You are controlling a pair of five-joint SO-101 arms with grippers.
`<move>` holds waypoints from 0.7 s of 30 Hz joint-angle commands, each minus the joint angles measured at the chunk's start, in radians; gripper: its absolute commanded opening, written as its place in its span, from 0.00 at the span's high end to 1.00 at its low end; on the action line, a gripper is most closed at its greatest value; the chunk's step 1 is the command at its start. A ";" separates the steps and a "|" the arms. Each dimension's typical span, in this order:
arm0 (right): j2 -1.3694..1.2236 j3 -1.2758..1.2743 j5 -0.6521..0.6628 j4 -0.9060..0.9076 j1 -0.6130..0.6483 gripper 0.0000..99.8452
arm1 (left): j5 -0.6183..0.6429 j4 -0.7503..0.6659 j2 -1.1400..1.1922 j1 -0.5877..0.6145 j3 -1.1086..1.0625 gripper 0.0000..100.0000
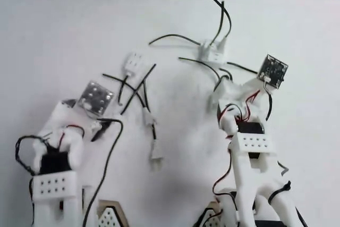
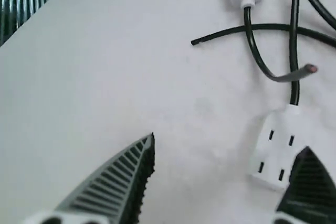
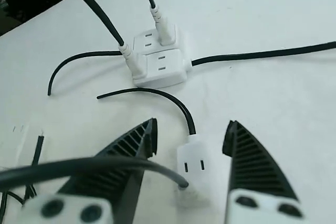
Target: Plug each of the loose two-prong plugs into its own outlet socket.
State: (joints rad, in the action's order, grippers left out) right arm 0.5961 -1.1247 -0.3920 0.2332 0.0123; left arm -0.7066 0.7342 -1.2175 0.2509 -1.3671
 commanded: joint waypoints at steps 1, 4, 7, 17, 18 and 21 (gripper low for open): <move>0.041 0.025 0.123 0.056 0.033 0.80 | 0.109 0.080 -0.186 0.045 0.003 0.65; 0.030 0.097 0.175 0.209 0.101 0.80 | 0.215 0.164 -0.263 0.088 0.002 0.66; 0.030 0.192 0.236 0.414 0.173 0.80 | 0.288 0.218 -0.297 0.133 -0.020 0.66; 0.028 0.420 0.370 0.831 0.518 0.80 | 0.370 0.126 -0.340 0.174 -0.189 0.66; 0.028 0.436 0.370 0.849 0.550 0.80 | 0.373 0.140 -0.343 0.173 -0.187 0.66; 0.004 0.485 0.370 0.889 0.611 0.80 | 0.370 0.153 -0.349 0.173 -0.189 0.66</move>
State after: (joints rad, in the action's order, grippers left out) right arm 0.5961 -0.7181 -0.0299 1.0863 0.5708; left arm -0.3445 0.8861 -1.5489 0.4150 -1.5604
